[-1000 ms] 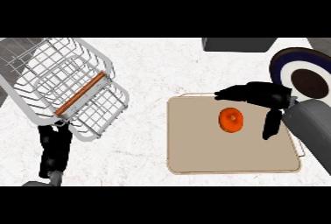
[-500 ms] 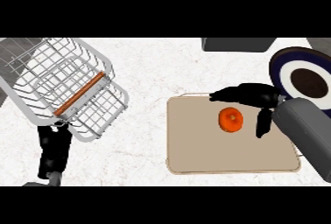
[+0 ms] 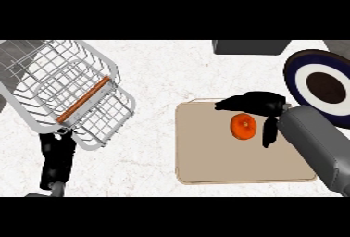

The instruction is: Pick the squash from the tray and place it in the plate

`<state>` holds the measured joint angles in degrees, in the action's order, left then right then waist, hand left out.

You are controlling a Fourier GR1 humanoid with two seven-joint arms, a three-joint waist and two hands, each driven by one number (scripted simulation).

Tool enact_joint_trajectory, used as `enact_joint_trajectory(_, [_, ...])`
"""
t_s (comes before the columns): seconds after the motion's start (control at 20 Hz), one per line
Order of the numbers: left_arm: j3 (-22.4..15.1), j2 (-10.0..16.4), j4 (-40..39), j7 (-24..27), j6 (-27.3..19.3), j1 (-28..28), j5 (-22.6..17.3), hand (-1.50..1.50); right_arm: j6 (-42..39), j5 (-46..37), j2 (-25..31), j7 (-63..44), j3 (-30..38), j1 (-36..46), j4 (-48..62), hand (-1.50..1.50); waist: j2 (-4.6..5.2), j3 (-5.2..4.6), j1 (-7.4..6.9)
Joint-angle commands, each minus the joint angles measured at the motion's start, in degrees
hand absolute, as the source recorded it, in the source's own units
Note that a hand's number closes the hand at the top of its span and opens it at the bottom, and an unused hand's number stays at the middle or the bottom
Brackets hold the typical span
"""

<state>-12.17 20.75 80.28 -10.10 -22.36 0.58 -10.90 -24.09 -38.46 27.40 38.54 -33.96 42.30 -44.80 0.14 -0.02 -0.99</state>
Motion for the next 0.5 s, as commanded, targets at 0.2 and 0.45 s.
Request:
enact_joint_trajectory(0.2, [-1.18, -1.05, 3.37, 0.09, 4.02, -2.35, 0.21, 0.0, 1.34, -3.68, -1.7, 3.92, 0.56, 0.86, 5.67, 1.5, 0.06, 0.05, 0.2])
enact_joint_trajectory(0.45, [-2.53, -3.05, 2.48, 1.02, 2.81, -3.08, 2.4, 0.0, 9.42, -6.11, -3.88, 8.4, 0.56, -0.69, 7.86, 1.5, 0.13, 0.07, 0.34])
